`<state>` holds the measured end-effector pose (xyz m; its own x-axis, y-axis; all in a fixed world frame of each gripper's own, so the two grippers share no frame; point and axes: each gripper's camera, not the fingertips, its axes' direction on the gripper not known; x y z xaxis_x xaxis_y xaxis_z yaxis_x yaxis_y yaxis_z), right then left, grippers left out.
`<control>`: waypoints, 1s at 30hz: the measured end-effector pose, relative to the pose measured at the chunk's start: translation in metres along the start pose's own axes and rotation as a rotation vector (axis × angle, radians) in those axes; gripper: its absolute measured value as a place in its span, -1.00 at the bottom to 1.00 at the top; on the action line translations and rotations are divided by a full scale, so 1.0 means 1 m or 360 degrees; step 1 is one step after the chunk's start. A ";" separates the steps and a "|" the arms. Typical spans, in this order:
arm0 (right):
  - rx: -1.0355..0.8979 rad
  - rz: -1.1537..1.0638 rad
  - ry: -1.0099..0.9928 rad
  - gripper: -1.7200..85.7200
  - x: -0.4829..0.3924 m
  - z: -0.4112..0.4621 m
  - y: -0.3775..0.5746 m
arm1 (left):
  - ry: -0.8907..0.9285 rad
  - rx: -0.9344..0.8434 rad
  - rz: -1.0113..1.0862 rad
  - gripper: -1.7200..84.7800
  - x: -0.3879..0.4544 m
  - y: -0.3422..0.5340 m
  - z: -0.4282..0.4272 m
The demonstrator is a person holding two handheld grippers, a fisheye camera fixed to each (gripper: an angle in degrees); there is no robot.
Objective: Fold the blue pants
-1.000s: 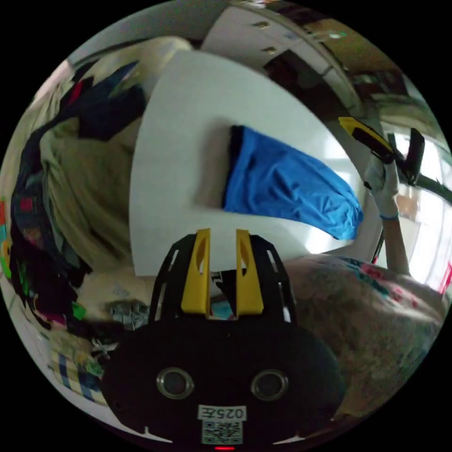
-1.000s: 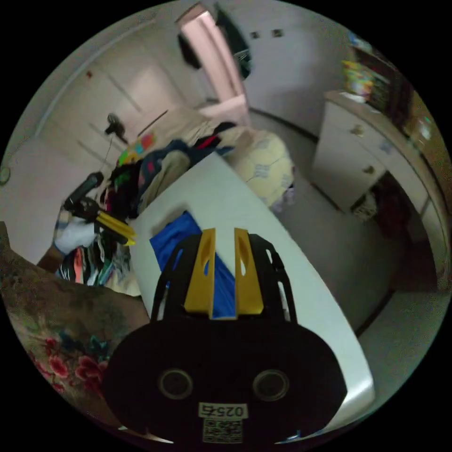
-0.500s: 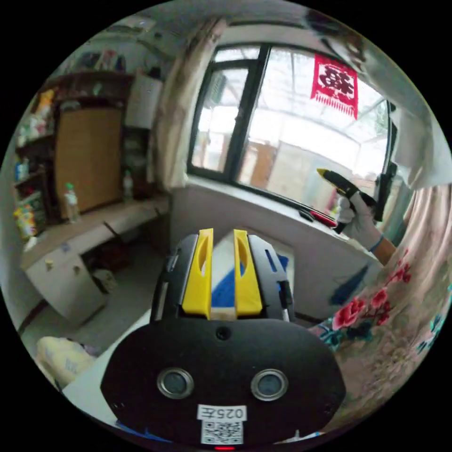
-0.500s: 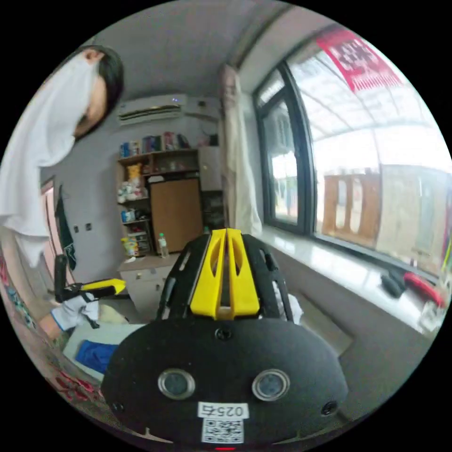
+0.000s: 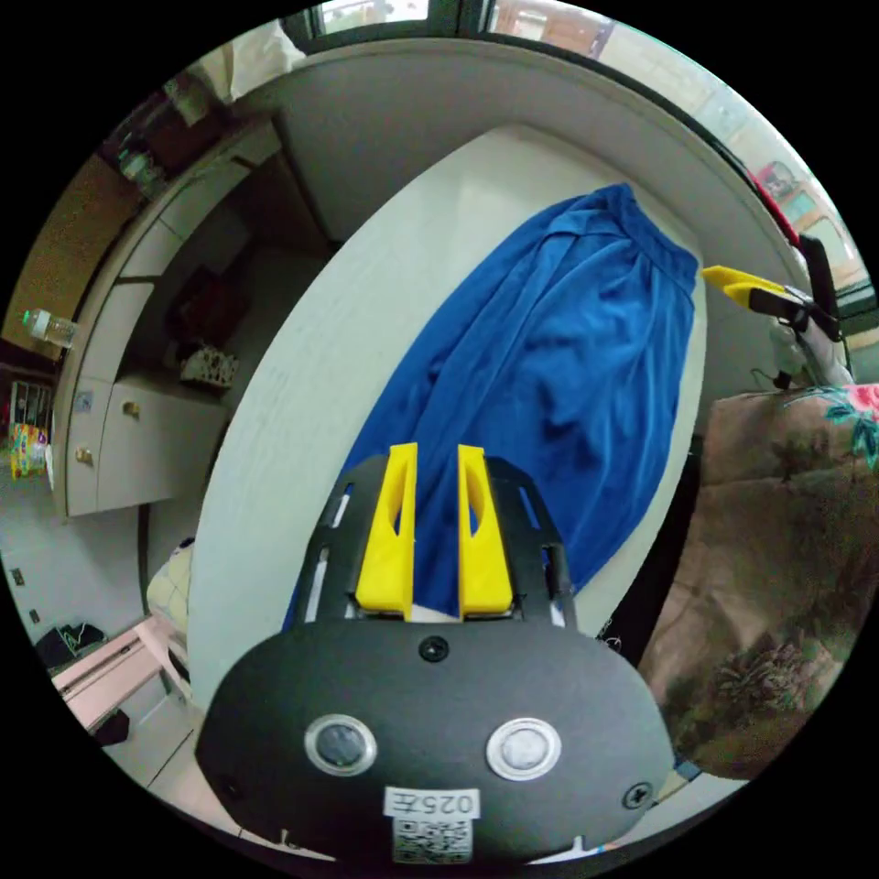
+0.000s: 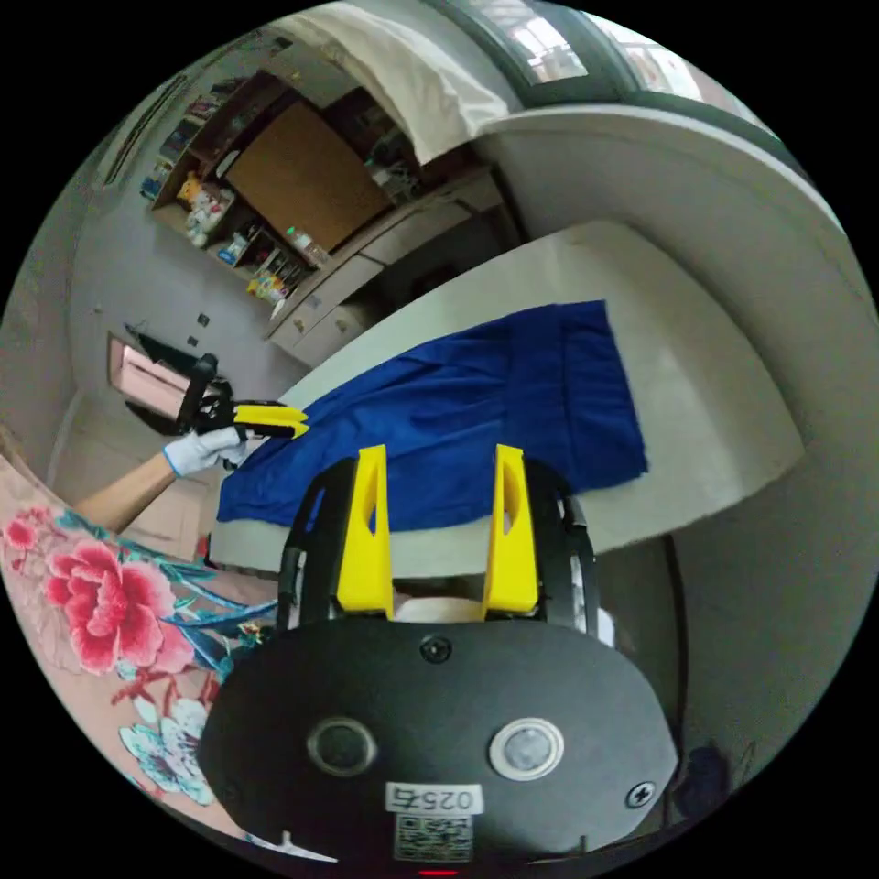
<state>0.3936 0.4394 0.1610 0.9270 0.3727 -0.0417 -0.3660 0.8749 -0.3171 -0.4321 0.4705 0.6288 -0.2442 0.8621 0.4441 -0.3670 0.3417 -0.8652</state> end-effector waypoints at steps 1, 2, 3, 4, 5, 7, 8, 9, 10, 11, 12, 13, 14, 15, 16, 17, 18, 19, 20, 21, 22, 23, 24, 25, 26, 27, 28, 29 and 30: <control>-0.0021 -0.0062 -0.0010 -0.60 -0.005 0.007 -0.008 | -0.0023 -0.0029 0.0015 -0.79 0.001 0.001 0.000; -0.0071 -0.0220 -0.0019 -0.62 -0.019 0.023 -0.028 | -0.0049 -0.0069 0.0049 -0.79 0.001 0.005 -0.001; -0.0130 -0.0391 0.0000 -0.63 -0.035 0.041 -0.051 | -0.0076 -0.0086 0.0078 -0.79 0.002 0.010 -0.003; -0.0166 -0.0479 0.0015 -0.64 -0.044 0.050 -0.063 | -0.0081 -0.0092 0.0094 -0.80 0.001 0.013 -0.004; -0.0259 -0.0635 0.0047 -0.65 -0.060 0.070 -0.089 | -0.0084 -0.0123 0.0108 -0.80 0.000 0.019 -0.005; -0.0420 -0.0785 0.0086 -0.67 -0.078 0.101 -0.127 | -0.0102 -0.0216 0.0154 -0.82 -0.001 0.028 -0.003; -0.0537 -0.0883 0.0078 -0.69 -0.088 0.122 -0.149 | -0.0134 -0.0250 0.0164 -0.82 -0.003 0.032 -0.002; -0.0644 -0.0999 0.0057 -0.71 -0.096 0.142 -0.167 | -0.0118 -0.0261 0.0156 -0.83 -0.007 0.035 -0.003; -0.0682 -0.1056 0.0052 -0.71 -0.100 0.151 -0.174 | -0.0103 -0.0259 0.0147 -0.84 -0.009 0.035 -0.003; -0.0737 -0.1148 0.0055 -0.72 -0.105 0.168 -0.188 | -0.0066 -0.0260 0.0136 -0.84 -0.013 0.035 -0.004; -0.0821 -0.1226 0.0042 -0.72 -0.109 0.185 -0.200 | -0.0041 -0.0276 0.0142 -0.84 -0.016 0.033 -0.004; -0.0873 -0.1263 0.0043 -0.73 -0.111 0.194 -0.205 | -0.0034 -0.0286 0.0150 -0.84 -0.017 0.032 -0.003; -0.0951 -0.1317 0.0081 -0.73 -0.112 0.210 -0.214 | -0.0011 -0.0296 0.0171 -0.85 -0.019 0.029 -0.005; -0.1005 -0.1377 0.0100 -0.74 -0.113 0.225 -0.221 | 0.0003 -0.0308 0.0189 -0.86 -0.021 0.028 -0.006; -0.1036 -0.1398 0.0108 -0.75 -0.114 0.232 -0.224 | 0.0009 -0.0311 0.0198 -0.86 -0.021 0.027 -0.007; -0.1113 -0.1436 0.0130 -0.77 -0.114 0.247 -0.229 | 0.0019 -0.0316 0.0221 -0.87 -0.023 0.027 -0.009; -0.1149 -0.1480 0.0194 -0.80 -0.115 0.260 -0.232 | 0.0025 -0.0319 0.0225 -0.90 -0.025 0.027 -0.010; -0.1148 -0.1508 0.0224 -0.82 -0.115 0.265 -0.233 | 0.0036 -0.0327 0.0218 -0.93 -0.027 0.026 -0.011; -0.1141 -0.1557 0.0260 -0.85 -0.116 0.272 -0.235 | 0.0075 -0.0358 0.0195 -0.96 -0.031 0.026 -0.011; -0.1132 -0.1571 0.0262 -0.91 -0.117 0.277 -0.240 | 0.0113 -0.0374 0.0176 -0.98 -0.036 0.025 -0.014; -0.1126 -0.1574 0.0258 -0.93 -0.117 0.278 -0.243 | 0.0125 -0.0371 0.0174 -0.98 -0.038 0.025 -0.016; -0.1098 -0.1568 0.0274 -0.95 -0.117 0.280 -0.250 | 0.0119 -0.0358 0.0176 -0.98 -0.041 0.025 -0.022; -0.1084 -0.1553 0.0275 -0.96 -0.115 0.283 -0.260 | 0.0115 -0.0347 0.0171 -0.98 -0.045 0.025 -0.026; -0.1090 -0.1538 0.0257 -0.96 -0.114 0.286 -0.265 | 0.0128 -0.0347 0.0166 -0.99 -0.047 0.024 -0.026; -0.1131 -0.1484 0.0201 -0.97 -0.109 0.293 -0.276 | 0.0158 -0.0360 0.0154 -0.99 -0.052 0.024 -0.026; -0.1188 -0.1407 0.0132 -0.97 -0.101 0.303 -0.289 | 0.0182 -0.0368 0.0132 -0.99 -0.057 0.023 -0.025; -0.1203 -0.1364 0.0112 -0.97 -0.097 0.308 -0.295 | 0.0194 -0.0370 0.0116 -0.99 -0.060 0.022 -0.025; -0.1212 -0.1274 0.0071 -0.97 -0.087 0.317 -0.308 | 0.0235 -0.0381 0.0094 -0.99 -0.065 0.021 -0.024; -0.1231 -0.1206 0.0021 -0.97 -0.078 0.325 -0.320 | 0.0277 -0.0388 0.0055 -0.99 -0.072 0.020 -0.024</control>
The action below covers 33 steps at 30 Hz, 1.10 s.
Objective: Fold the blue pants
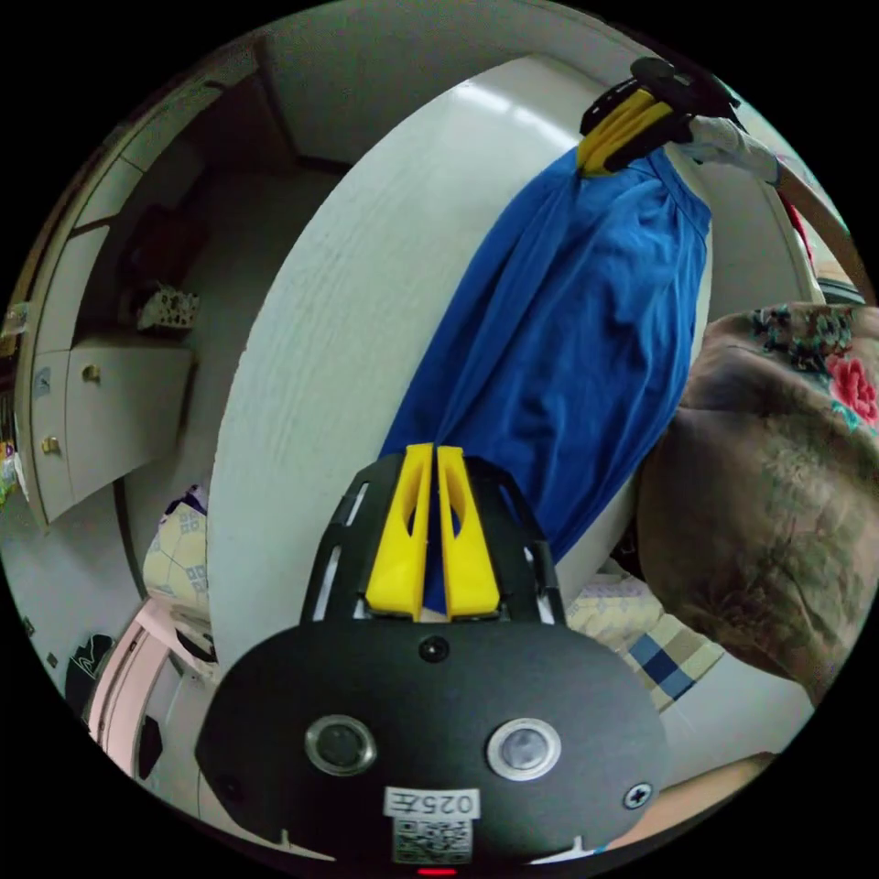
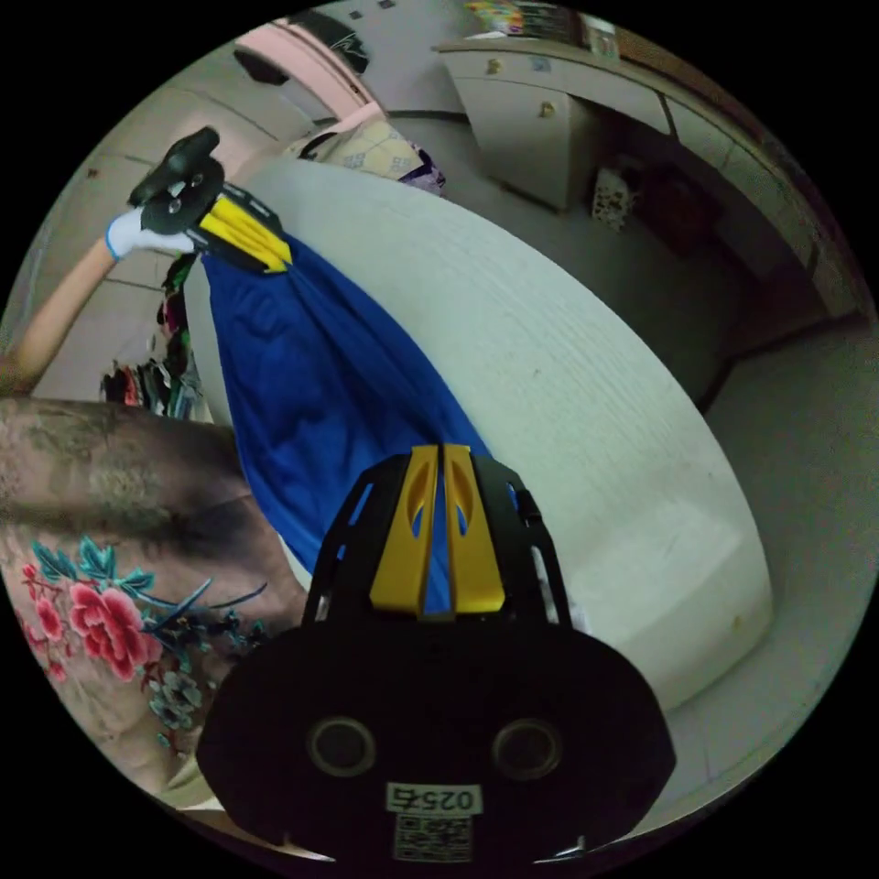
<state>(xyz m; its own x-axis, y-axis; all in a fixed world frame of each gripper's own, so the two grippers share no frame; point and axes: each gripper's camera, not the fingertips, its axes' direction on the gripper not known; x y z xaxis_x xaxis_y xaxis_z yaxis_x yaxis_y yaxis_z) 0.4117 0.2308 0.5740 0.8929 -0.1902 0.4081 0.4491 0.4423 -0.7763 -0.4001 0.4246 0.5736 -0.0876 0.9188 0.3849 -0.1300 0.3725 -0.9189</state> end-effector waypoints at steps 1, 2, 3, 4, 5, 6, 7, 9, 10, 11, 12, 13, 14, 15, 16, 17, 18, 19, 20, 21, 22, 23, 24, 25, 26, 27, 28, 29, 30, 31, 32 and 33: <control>0.0008 0.0027 -0.0031 -0.97 0.008 0.000 -0.002 | 0.0024 0.0002 -0.0016 -0.99 -0.003 0.000 -0.001; 0.0036 0.0079 -0.0088 -0.97 0.023 0.001 -0.005 | 0.0070 0.0011 -0.0044 -0.99 -0.010 0.001 -0.004; 0.0064 0.0129 -0.0129 -0.97 0.036 0.004 -0.007 | 0.0086 0.0026 -0.0075 -0.99 -0.016 0.003 -0.006; 0.0077 0.0158 -0.0143 -0.96 0.042 0.006 -0.008 | 0.0073 0.0035 -0.0097 -0.99 -0.020 0.004 -0.008; 0.0099 0.0212 -0.0170 -0.96 0.054 0.012 -0.008 | 0.0042 0.0049 -0.0127 -0.99 -0.025 0.006 -0.008; 0.0153 0.0241 -0.0213 -0.95 0.063 0.016 -0.006 | 0.0003 0.0034 -0.0159 -0.99 -0.031 0.007 -0.005; 0.0178 0.0259 -0.0231 -0.94 0.068 0.017 -0.005 | 0.0028 0.0054 -0.0160 -0.99 -0.033 0.008 -0.006; 0.0311 0.0384 -0.0232 -0.91 0.081 0.018 0.010 | 0.0080 0.0017 -0.0234 -0.99 -0.044 0.014 -0.012; 0.0375 0.0428 -0.0218 -0.90 0.083 0.015 0.017 | 0.0083 0.0014 -0.0237 -0.98 -0.044 0.016 -0.017; 0.0532 0.0526 -0.0225 -0.85 0.085 0.007 0.036 | 0.0069 0.0050 -0.0248 -0.98 -0.044 0.020 -0.030; 0.0707 0.0627 -0.0304 -0.80 0.085 -0.001 0.060 | 0.0045 0.0146 -0.0260 -0.96 -0.041 0.023 -0.049; 0.0780 0.0688 -0.0371 -0.77 0.085 -0.002 0.074 | 0.0057 0.0212 -0.0245 -0.95 -0.038 0.022 -0.059; 0.0910 0.0782 -0.0536 -0.72 0.083 0.000 0.101 | 0.0120 0.0342 -0.0175 -0.87 -0.031 0.017 -0.076; 0.1045 0.0872 -0.0678 -0.70 0.076 0.008 0.130 | 0.0167 0.0399 -0.0071 -0.82 -0.022 0.005 -0.087; 0.1098 0.0936 -0.0733 -0.70 0.070 0.015 0.145 | 0.0181 0.0392 -0.0010 -0.81 -0.018 -0.003 -0.089; 0.1169 0.1071 -0.0811 -0.69 0.058 0.032 0.171 | 0.0176 0.0346 0.0093 -0.80 -0.011 -0.022 -0.090; 0.1213 0.1238 -0.0862 -0.69 0.041 0.054 0.195 | 0.0138 0.0256 0.0204 -0.80 -0.006 -0.042 -0.086; 0.1234 0.1333 -0.0884 -0.69 0.032 0.066 0.206 | 0.0131 0.0204 0.0252 -0.79 -0.004 -0.052 -0.082; 0.1292 0.1536 -0.0919 -0.68 0.011 0.091 0.226 | 0.0145 0.0101 0.0334 -0.78 -0.004 -0.070 -0.075; 0.1350 0.1702 -0.0978 -0.67 -0.011 0.117 0.239 | 0.0187 0.0014 0.0410 -0.78 -0.004 -0.086 -0.068; 0.1380 0.1779 -0.1011 -0.66 -0.022 0.130 0.244 | 0.0210 -0.0022 0.0451 -0.77 -0.005 -0.093 -0.065; 0.1476 0.1921 -0.1090 -0.64 -0.045 0.155 0.250 | 0.0240 -0.0082 0.0517 -0.77 -0.005 -0.105 -0.062; 0.1591 0.2022 -0.1169 -0.64 -0.067 0.177 0.251 | 0.0278 -0.0126 0.0574 -0.77 -0.006 -0.114 -0.060; 0.1648 0.2072 -0.1185 -0.63 -0.078 0.186 0.249 | 0.0296 -0.0147 0.0597 -0.77 -0.006 -0.118 -0.060; 0.1735 0.2138 -0.1205 -0.62 -0.095 0.202 0.243 | 0.0343 -0.0178 0.0633 -0.77 -0.007 -0.125 -0.061; 0.1794 0.2201 -0.1191 -0.61 -0.108 0.216 0.233 | 0.0382 -0.0211 0.0661 -0.77 -0.009 -0.130 -0.061; 0.1826 0.2232 -0.1170 -0.60 -0.114 0.222 0.228 | 0.0405 -0.0228 0.0663 -0.77 -0.010 -0.132 -0.062; 0.1872 0.2280 -0.1161 -0.59 -0.122 0.233 0.216 | 0.0469 -0.0243 0.0665 -0.78 -0.012 -0.135 -0.065; 0.1933 0.2287 -0.1204 -0.58 -0.128 0.244 0.204 | 0.0519 -0.0230 0.0664 -0.78 -0.012 -0.136 -0.071; 0.1957 0.2295 -0.1227 -0.58 -0.130 0.249 0.197 | 0.0529 -0.0211 0.0672 -0.78 -0.011 -0.136 -0.074; 0.1972 0.2330 -0.1223 -0.58 -0.135 0.256 0.185 | 0.0516 -0.0186 0.0682 -0.79 -0.009 -0.138 -0.079; 0.1909 0.2396 -0.1159 -0.58 -0.139 0.261 0.173 | 0.0464 -0.0170 0.0677 -0.80 -0.008 -0.141 -0.081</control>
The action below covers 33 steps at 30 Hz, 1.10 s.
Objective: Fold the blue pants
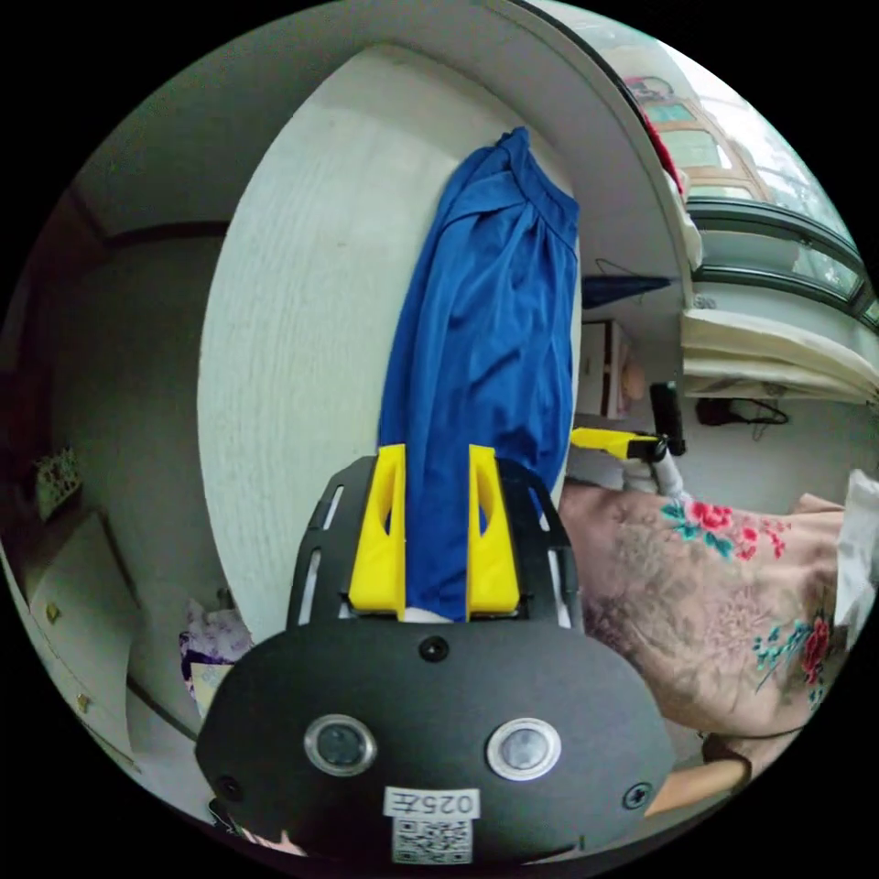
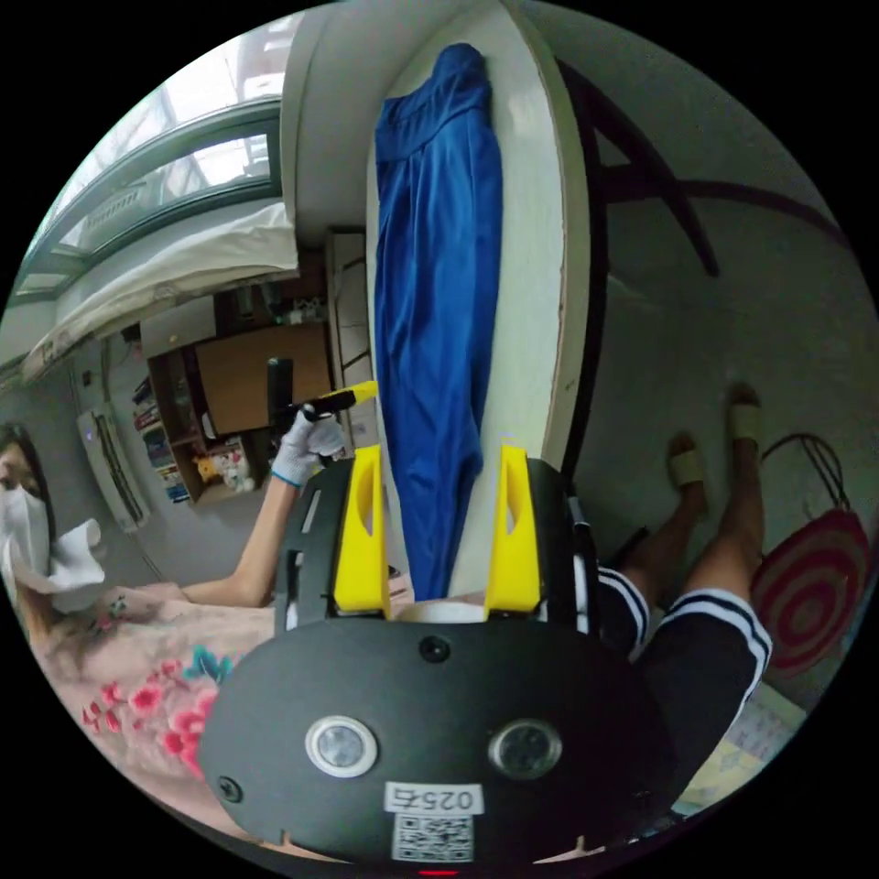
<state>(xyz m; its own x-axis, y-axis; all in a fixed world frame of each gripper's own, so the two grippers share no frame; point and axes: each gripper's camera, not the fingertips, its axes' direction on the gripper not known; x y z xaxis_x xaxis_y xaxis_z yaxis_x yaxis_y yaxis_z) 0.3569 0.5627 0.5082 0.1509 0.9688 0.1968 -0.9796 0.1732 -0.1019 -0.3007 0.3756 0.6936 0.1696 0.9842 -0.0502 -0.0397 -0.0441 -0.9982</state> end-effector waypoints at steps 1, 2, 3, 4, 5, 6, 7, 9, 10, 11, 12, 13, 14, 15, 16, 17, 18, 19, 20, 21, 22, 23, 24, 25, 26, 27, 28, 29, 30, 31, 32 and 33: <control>0.0022 -0.0009 0.0037 -0.59 0.000 0.004 0.004 | -0.0033 -0.0003 0.0003 -0.80 0.001 -0.002 -0.001; 0.0072 -0.0005 0.0087 -0.60 0.000 0.009 0.011 | -0.0080 -0.0004 -0.0008 -0.81 0.001 -0.006 -0.003; 0.0135 0.0015 0.0098 -0.60 0.001 0.011 0.018 | -0.0097 -0.0019 -0.0015 -0.82 0.001 -0.010 -0.003; 0.0166 0.0021 0.0103 -0.61 0.002 0.012 0.021 | -0.0093 -0.0027 -0.0020 -0.82 0.001 -0.012 -0.004; 0.0209 0.0031 0.0123 -0.62 0.004 0.014 0.024 | -0.0080 -0.0033 -0.0033 -0.82 0.002 -0.016 -0.004; 0.0240 0.0037 0.0113 -0.63 0.007 0.017 0.025 | -0.0093 -0.0052 -0.0028 -0.82 0.006 -0.020 -0.005; 0.0256 0.0040 0.0090 -0.63 0.008 0.019 0.025 | -0.0114 -0.0065 -0.0018 -0.82 0.009 -0.022 -0.005; 0.0261 0.0030 0.0015 -0.63 0.012 0.028 0.022 | -0.0196 -0.0141 0.0027 -0.81 0.020 -0.029 -0.004; 0.0260 0.0024 0.0023 -0.64 0.012 0.030 0.021 | -0.0208 -0.0157 0.0029 -0.81 0.022 -0.031 -0.003; 0.0268 0.0016 0.0077 -0.65 0.012 0.032 0.022 | -0.0232 -0.0191 0.0039 -0.80 0.027 -0.034 -0.003; 0.0292 0.0040 0.0116 -0.66 0.014 0.031 0.025 | -0.0251 -0.0225 0.0071 -0.80 0.032 -0.036 -0.002; 0.0308 0.0056 0.0110 -0.66 0.016 0.030 0.027 | -0.0263 -0.0244 0.0082 -0.80 0.035 -0.038 -0.001; 0.0327 0.0085 0.0076 -0.66 0.021 0.028 0.033 | -0.0300 -0.0288 0.0104 -0.80 0.039 -0.040 0.002; 0.0323 0.0086 0.0059 -0.66 0.026 0.027 0.039 | -0.0350 -0.0305 0.0134 -0.82 0.043 -0.042 0.003; 0.0317 0.0090 0.0056 -0.66 0.029 0.028 0.041 | -0.0367 -0.0315 0.0146 -0.83 0.045 -0.043 0.004; 0.0315 0.0091 0.0045 -0.68 0.034 0.027 0.043 | -0.0386 -0.0340 0.0164 -0.84 0.047 -0.045 0.005; 0.0330 0.0105 0.0046 -0.70 0.039 0.026 0.042 | -0.0412 -0.0374 0.0186 -0.85 0.050 -0.048 0.006; 0.0338 0.0110 0.0045 -0.70 0.040 0.025 0.041 | -0.0420 -0.0390 0.0195 -0.85 0.051 -0.049 0.007; 0.0347 0.0121 0.0024 -0.71 0.044 0.024 0.038 | -0.0409 -0.0420 0.0201 -0.84 0.052 -0.052 0.007; 0.0351 0.0140 -0.0011 -0.71 0.049 0.022 0.035 | -0.0382 -0.0421 0.0195 -0.84 0.052 -0.055 0.007; 0.0358 0.0151 -0.0036 -0.71 0.051 0.021 0.034 | -0.0374 -0.0426 0.0193 -0.84 0.051 -0.057 0.007; 0.0371 0.0179 -0.0078 -0.71 0.057 0.018 0.033 | -0.0361 -0.0441 0.0175 -0.84 0.048 -0.059 0.006; 0.0380 0.0187 -0.0086 -0.72 0.062 0.015 0.033 | -0.0338 -0.0454 0.0164 -0.85 0.045 -0.061 0.006; 0.0381 0.0183 -0.0086 -0.73 0.064 0.014 0.033 | -0.0329 -0.0457 0.0162 -0.85 0.043 -0.061 0.005; 0.0383 0.0182 -0.0082 -0.74 0.069 0.011 0.032 | -0.0323 -0.0459 0.0143 -0.87 0.039 -0.062 0.005; 0.0381 0.0186 -0.0096 -0.75 0.073 0.008 0.031 | -0.0310 -0.0459 0.0145 -0.89 0.037 -0.061 0.004; 0.0380 0.0192 -0.0101 -0.75 0.076 0.006 0.031 | -0.0303 -0.0458 0.0156 -0.90 0.036 -0.061 0.004; 0.0379 0.0188 -0.0109 -0.76 0.080 0.002 0.031 | -0.0307 -0.0452 0.0158 -0.93 0.034 -0.059 0.003; 0.0371 0.0192 -0.0104 -0.79 0.085 -0.002 0.031 | -0.0333 -0.0452 0.0172 -0.95 0.033 -0.058 0.003; 0.0366 0.0199 -0.0094 -0.80 0.088 -0.005 0.031 | -0.0335 -0.0457 0.0182 -0.96 0.032 -0.058 0.003; 0.0357 0.0212 -0.0105 -0.82 0.095 -0.009 0.031 | -0.0310 -0.0470 0.0185 -0.98 0.029 -0.058 0.003; 0.0345 0.0246 -0.0148 -0.86 0.105 -0.014 0.031 | -0.0255 -0.0491 0.0186 -0.99 0.025 -0.059 0.005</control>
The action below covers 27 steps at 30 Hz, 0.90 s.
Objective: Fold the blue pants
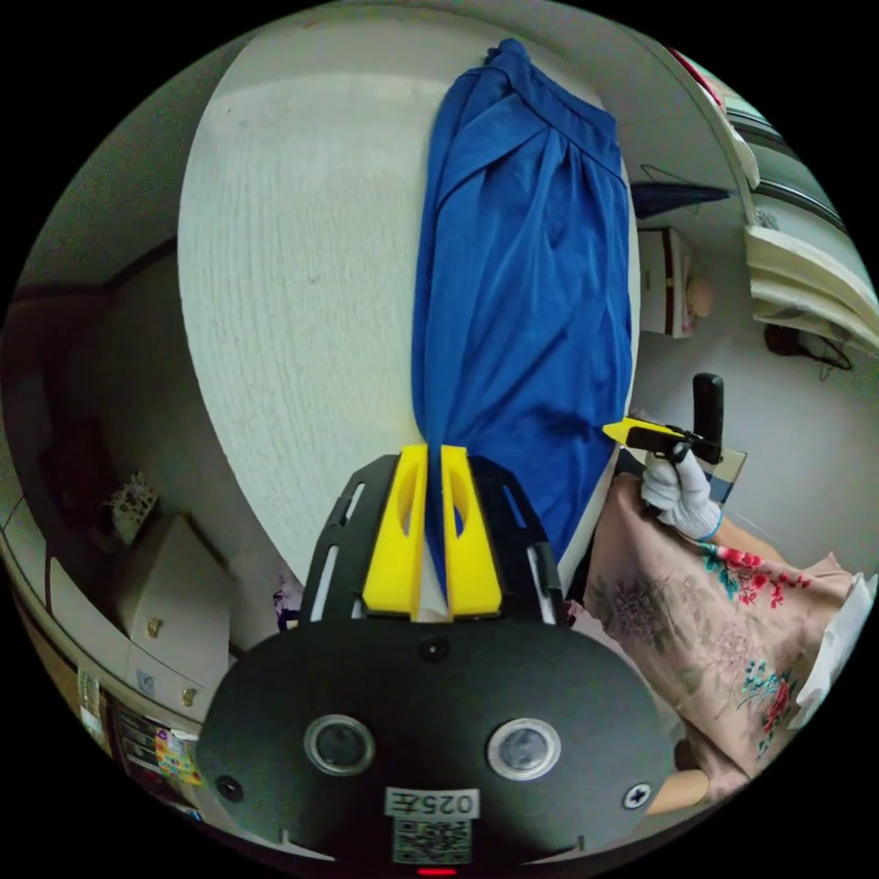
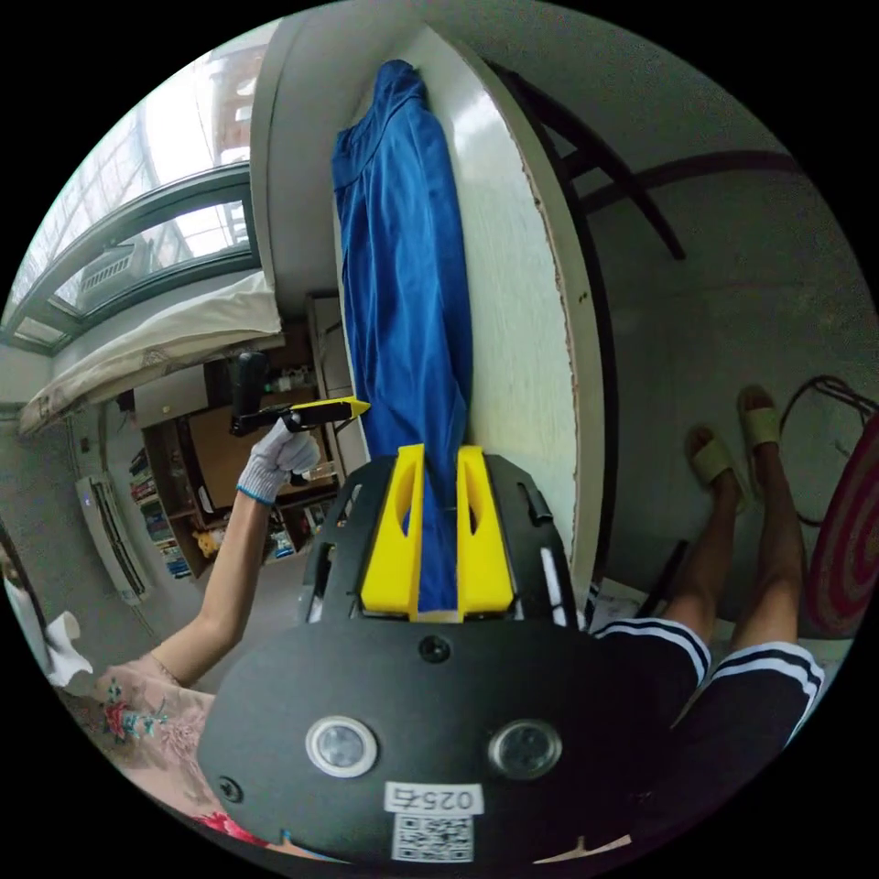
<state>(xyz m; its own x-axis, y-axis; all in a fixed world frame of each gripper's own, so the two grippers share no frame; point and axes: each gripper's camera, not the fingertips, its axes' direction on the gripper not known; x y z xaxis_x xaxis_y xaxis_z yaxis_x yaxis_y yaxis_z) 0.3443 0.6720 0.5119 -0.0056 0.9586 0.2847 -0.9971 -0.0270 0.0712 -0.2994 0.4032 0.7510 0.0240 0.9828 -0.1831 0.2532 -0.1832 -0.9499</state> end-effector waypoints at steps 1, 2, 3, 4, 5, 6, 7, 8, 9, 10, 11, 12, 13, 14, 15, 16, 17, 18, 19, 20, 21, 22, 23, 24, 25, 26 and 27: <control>-0.0005 0.0025 -0.0010 -0.88 0.005 -0.003 -0.001 | 0.0014 0.0002 0.0002 -0.99 -0.002 0.000 0.000; -0.0018 0.0039 -0.0049 -0.91 0.012 -0.010 -0.003 | 0.0056 0.0004 0.0006 -0.99 -0.008 0.002 0.000; -0.0040 0.0054 -0.0077 -0.93 0.018 -0.016 -0.005 | 0.0139 0.0013 0.0014 -1.00 -0.015 0.006 0.001; -0.0050 0.0061 -0.0102 -0.93 0.021 -0.020 -0.005 | 0.0194 0.0020 0.0017 -1.00 -0.019 0.008 0.001; -0.0070 0.0066 -0.0183 -0.94 0.025 -0.029 -0.006 | 0.0297 0.0048 0.0003 -1.00 -0.028 0.015 -0.001; -0.0103 0.0046 -0.0263 -0.94 0.027 -0.039 -0.007 | 0.0413 0.0108 0.0014 -1.00 -0.037 0.024 -0.005; -0.0116 0.0022 -0.0309 -0.95 0.026 -0.044 -0.007 | 0.0484 0.0142 0.0028 -1.00 -0.042 0.030 -0.008; -0.0137 -0.0034 -0.0396 -0.95 0.024 -0.057 -0.007 | 0.0616 0.0234 0.0043 -1.00 -0.052 0.044 -0.015; -0.0147 -0.0087 -0.0473 -0.95 0.020 -0.072 -0.008 | 0.0763 0.0351 0.0091 -1.00 -0.061 0.060 -0.023; -0.0152 -0.0116 -0.0517 -0.96 0.018 -0.079 -0.008 | 0.0838 0.0414 0.0126 -1.00 -0.064 0.069 -0.027; -0.0163 -0.0165 -0.0609 -0.96 0.012 -0.096 -0.010 | 0.0967 0.0552 0.0172 -1.00 -0.071 0.087 -0.037; -0.0189 -0.0228 -0.0689 -0.96 0.003 -0.112 -0.012 | 0.1074 0.0693 0.0255 -1.00 -0.073 0.107 -0.046; -0.0199 -0.0269 -0.0718 -0.96 -0.003 -0.121 -0.013 | 0.1116 0.0761 0.0297 -1.00 -0.072 0.116 -0.051; -0.0220 -0.0359 -0.0745 -0.96 -0.019 -0.138 -0.015 | 0.1185 0.0881 0.0361 -1.00 -0.070 0.135 -0.060; -0.0260 -0.0461 -0.0738 -0.96 -0.039 -0.154 -0.018 | 0.1213 0.0968 0.0424 -1.00 -0.064 0.153 -0.069; -0.0271 -0.0518 -0.0723 -0.96 -0.050 -0.163 -0.019 | 0.1209 0.1009 0.0450 -1.00 -0.060 0.162 -0.073; -0.0302 -0.0638 -0.0678 -0.96 -0.076 -0.179 -0.021 | 0.1188 0.1086 0.0469 -1.00 -0.052 0.181 -0.082; -0.0342 -0.0756 -0.0627 -0.97 -0.103 -0.194 -0.023 | 0.1162 0.1152 0.0495 -1.00 -0.043 0.201 -0.091; -0.0355 -0.0821 -0.0601 -0.97 -0.117 -0.201 -0.023 | 0.1152 0.1199 0.0501 -1.00 -0.038 0.211 -0.096; -0.0392 -0.0947 -0.0550 -0.97 -0.144 -0.215 -0.022 | 0.1156 0.1278 0.0504 -1.00 -0.030 0.231 -0.104; -0.0415 -0.1044 -0.0513 -0.97 -0.170 -0.229 -0.020 | 0.1167 0.1357 0.0509 -1.00 -0.021 0.252 -0.112; -0.0431 -0.1092 -0.0497 -0.97 -0.183 -0.236 -0.019 | 0.1172 0.1409 0.0509 -1.00 -0.017 0.263 -0.117; -0.0460 -0.1187 -0.0471 -0.97 -0.207 -0.248 -0.014 | 0.1189 0.1492 0.0525 -1.00 -0.006 0.283 -0.126; -0.0468 -0.1269 -0.0449 -0.97 -0.229 -0.261 -0.008 | 0.1200 0.1576 0.0545 -1.00 0.005 0.304 -0.136; -0.0487 -0.1309 -0.0437 -0.97 -0.240 -0.266 -0.005 | 0.1196 0.1627 0.0551 -1.00 0.010 0.315 -0.141; -0.0522 -0.1372 -0.0425 -0.97 -0.261 -0.276 0.002 | 0.1161 0.1695 0.0595 -1.00 0.025 0.335 -0.152; -0.0548 -0.1425 -0.0431 -0.97 -0.280 -0.287 0.010 | 0.1138 0.1753 0.0613 -1.00 0.038 0.353 -0.163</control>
<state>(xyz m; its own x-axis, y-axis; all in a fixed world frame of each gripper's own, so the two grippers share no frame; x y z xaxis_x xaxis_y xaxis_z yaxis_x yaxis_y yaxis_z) 0.3140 0.4846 0.1588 0.7340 0.4872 0.4731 -0.5931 0.7992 0.0972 -0.0510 0.3794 0.4501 0.4921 0.6018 -0.6291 -0.7688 -0.0387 -0.6384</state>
